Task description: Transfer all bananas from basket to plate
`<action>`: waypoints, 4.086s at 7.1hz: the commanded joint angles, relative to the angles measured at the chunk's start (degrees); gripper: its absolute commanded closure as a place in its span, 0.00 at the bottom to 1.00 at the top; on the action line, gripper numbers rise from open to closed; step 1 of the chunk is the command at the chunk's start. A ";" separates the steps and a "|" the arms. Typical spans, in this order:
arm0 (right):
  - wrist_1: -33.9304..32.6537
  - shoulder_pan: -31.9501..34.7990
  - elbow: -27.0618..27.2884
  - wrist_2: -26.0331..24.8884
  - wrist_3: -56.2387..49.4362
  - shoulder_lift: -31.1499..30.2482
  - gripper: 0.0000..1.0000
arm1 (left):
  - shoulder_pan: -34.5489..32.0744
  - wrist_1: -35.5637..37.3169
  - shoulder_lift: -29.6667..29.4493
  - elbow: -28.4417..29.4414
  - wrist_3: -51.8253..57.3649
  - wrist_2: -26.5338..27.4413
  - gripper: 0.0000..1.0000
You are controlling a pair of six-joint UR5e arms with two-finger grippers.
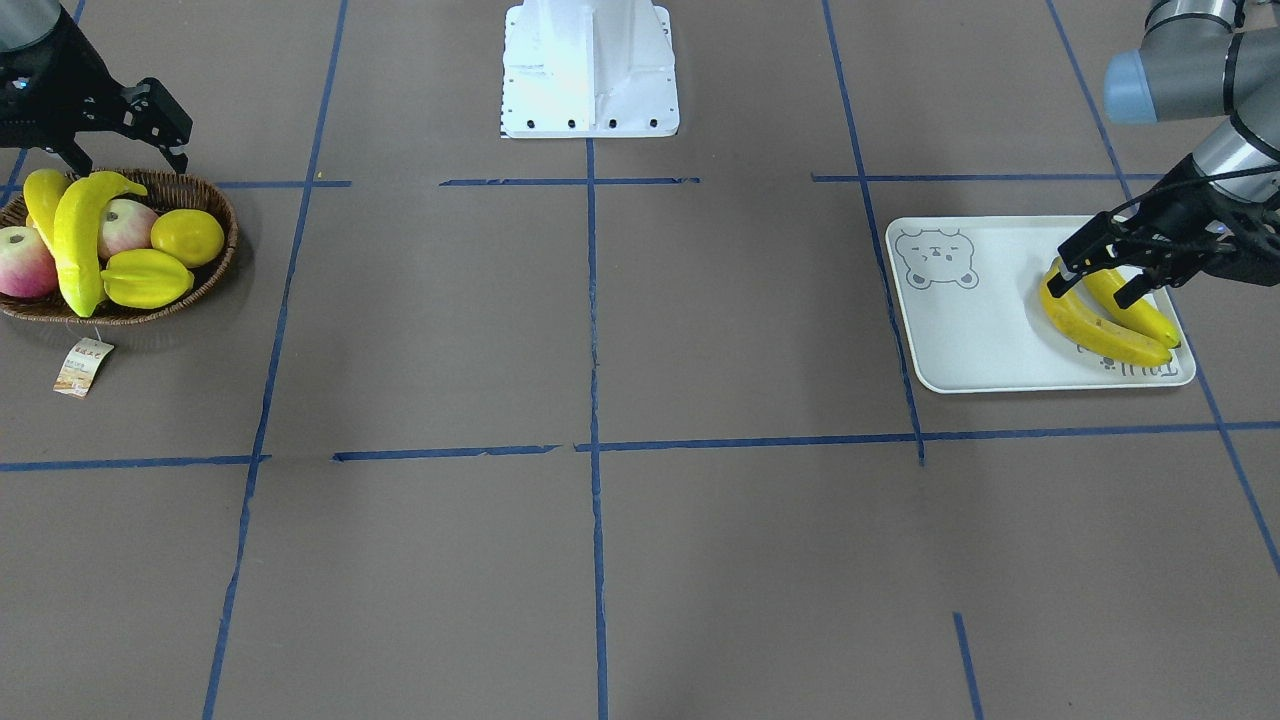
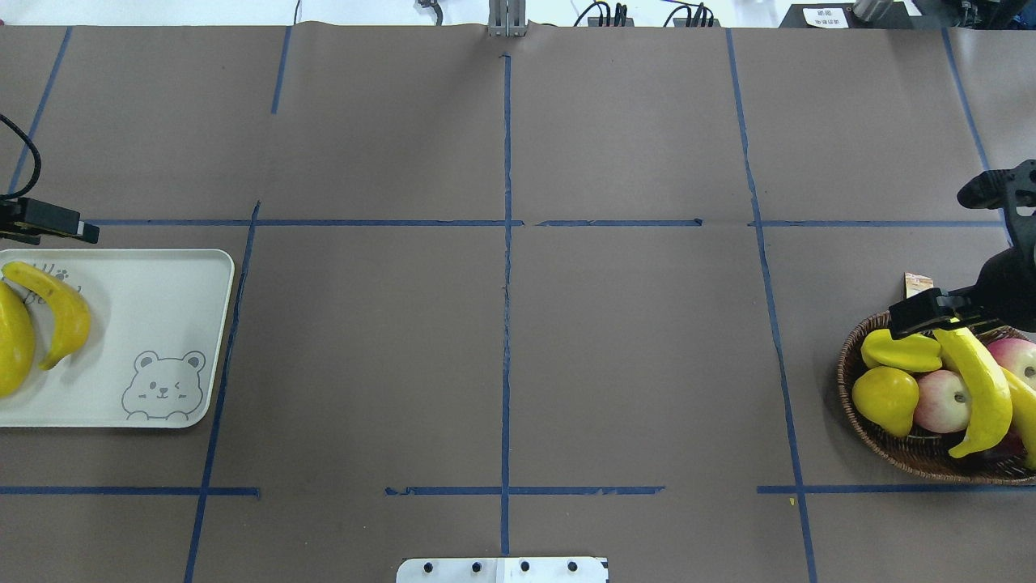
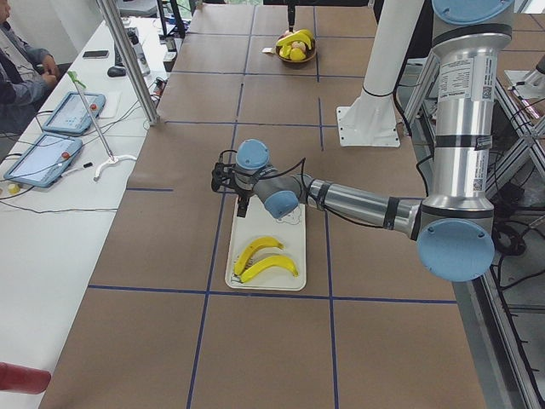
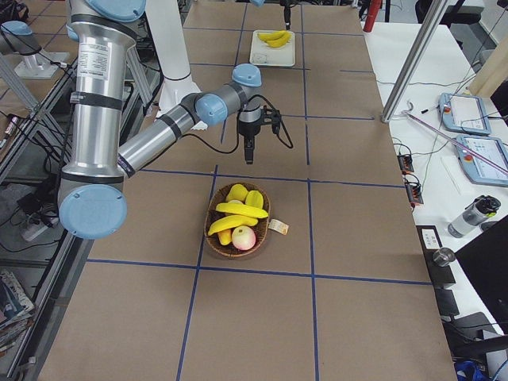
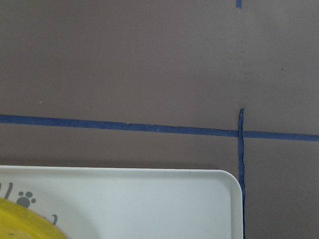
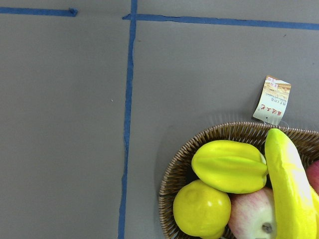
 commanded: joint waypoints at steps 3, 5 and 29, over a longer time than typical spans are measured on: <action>31.39 0.12 -11.39 -0.41 1.03 -14.56 0.00 | -0.08 0.64 2.81 1.01 13.81 -0.07 0.00; 32.35 0.04 -13.70 -0.50 3.74 -15.11 0.00 | -0.08 0.73 2.72 1.10 13.38 -0.07 0.00; 32.53 8.30 -14.23 17.34 14.54 3.39 0.98 | 0.09 -4.60 0.97 2.24 7.01 -4.80 0.00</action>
